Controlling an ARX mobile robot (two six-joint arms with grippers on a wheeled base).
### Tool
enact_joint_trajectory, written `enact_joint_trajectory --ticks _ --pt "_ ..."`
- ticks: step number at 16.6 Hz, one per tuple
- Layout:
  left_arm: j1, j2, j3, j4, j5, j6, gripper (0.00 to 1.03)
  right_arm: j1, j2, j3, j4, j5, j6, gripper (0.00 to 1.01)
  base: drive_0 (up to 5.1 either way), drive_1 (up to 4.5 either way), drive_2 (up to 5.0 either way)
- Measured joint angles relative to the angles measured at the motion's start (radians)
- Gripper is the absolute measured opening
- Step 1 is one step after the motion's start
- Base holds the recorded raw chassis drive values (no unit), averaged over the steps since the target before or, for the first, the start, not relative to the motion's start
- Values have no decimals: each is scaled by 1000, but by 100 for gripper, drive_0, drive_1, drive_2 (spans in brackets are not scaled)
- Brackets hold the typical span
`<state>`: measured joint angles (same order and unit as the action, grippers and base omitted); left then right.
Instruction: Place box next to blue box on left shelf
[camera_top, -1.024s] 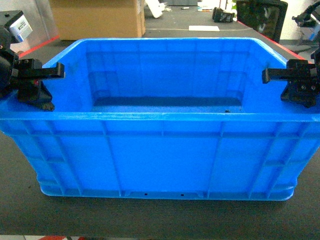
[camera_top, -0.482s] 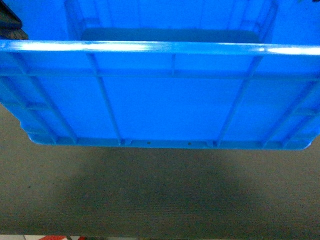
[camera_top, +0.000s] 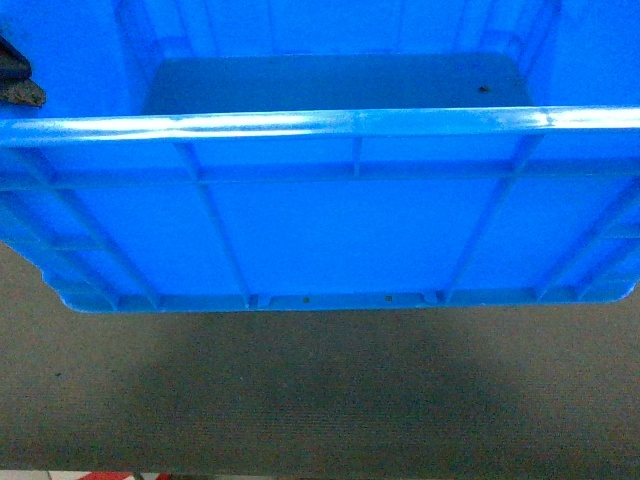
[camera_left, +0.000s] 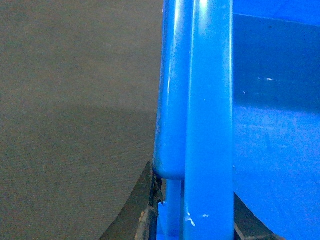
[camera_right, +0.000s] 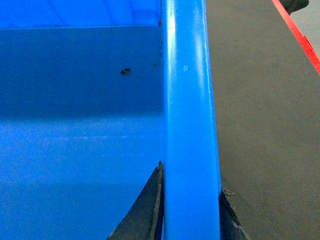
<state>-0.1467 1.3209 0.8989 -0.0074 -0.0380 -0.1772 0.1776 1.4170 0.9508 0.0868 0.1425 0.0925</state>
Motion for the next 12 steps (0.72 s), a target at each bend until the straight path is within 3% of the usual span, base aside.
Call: enact_joint_trajectory --ticks 12 --pt "-1 -2 0 -2 0 0 17 0 0 0 -3 1 0 21 0 0 0"
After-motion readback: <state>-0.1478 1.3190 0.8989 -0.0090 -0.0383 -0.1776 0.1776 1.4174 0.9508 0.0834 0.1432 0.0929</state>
